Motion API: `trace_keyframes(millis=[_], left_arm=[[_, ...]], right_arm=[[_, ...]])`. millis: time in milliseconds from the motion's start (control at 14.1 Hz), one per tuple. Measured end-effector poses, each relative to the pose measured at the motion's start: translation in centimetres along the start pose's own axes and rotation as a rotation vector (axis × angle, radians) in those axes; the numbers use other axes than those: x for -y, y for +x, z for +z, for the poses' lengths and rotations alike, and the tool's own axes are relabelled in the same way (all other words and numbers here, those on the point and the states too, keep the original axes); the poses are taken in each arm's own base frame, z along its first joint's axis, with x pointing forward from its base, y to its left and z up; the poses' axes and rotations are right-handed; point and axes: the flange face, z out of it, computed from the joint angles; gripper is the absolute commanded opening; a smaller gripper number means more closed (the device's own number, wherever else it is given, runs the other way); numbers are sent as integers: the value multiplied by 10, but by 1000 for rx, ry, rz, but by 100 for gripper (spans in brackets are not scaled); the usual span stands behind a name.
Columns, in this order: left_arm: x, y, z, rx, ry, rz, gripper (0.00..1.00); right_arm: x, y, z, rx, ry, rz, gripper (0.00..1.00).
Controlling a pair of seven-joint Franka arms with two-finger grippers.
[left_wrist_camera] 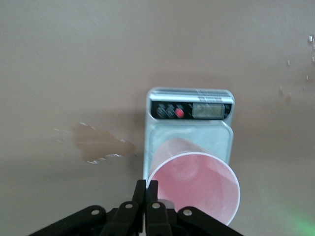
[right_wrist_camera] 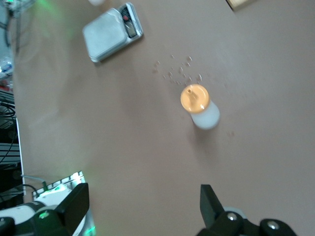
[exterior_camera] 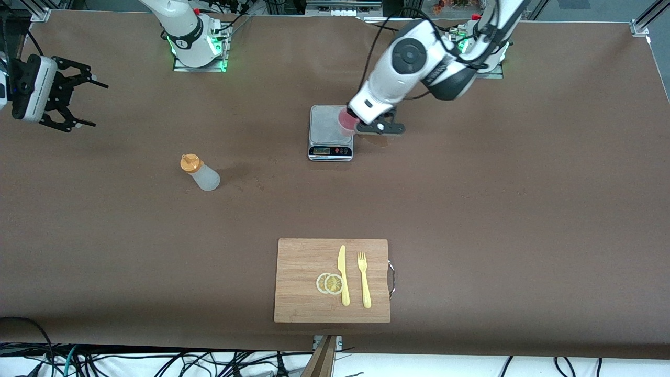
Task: Add sauce to pink cup with both arms
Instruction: 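Carry the pink cup onto the scale while the right gripper reaches the bottle, then grasp the white bottle with the right gripper while the left gripper withdraws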
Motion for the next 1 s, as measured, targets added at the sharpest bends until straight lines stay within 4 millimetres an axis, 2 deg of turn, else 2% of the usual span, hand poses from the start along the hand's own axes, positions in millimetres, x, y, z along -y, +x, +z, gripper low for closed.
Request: trace_keyframes(millis=[142,427,498,569,854,996], left_arm=[[-11,-9,23,-7,1,9,0],[-14,-10,59,5,18,12,0],[-14,-10,63,13,18,12,38],[-14,-9,65,16,16,7,99],[-16,-5,61,11,7,-36,100],[-16,1,52,14,18,-45,100]], right_arm=[[-17,-22,29,-84,25,-80,100],[-61,-58,93,-267,75,-198,100],[-72,-65,110,-312,82,-217,100],[-82,-70,128,-354,87,-234,100],[-115,-86,192,-491,87,-293,100],[-129,-97,228,-548,85,-314,100]])
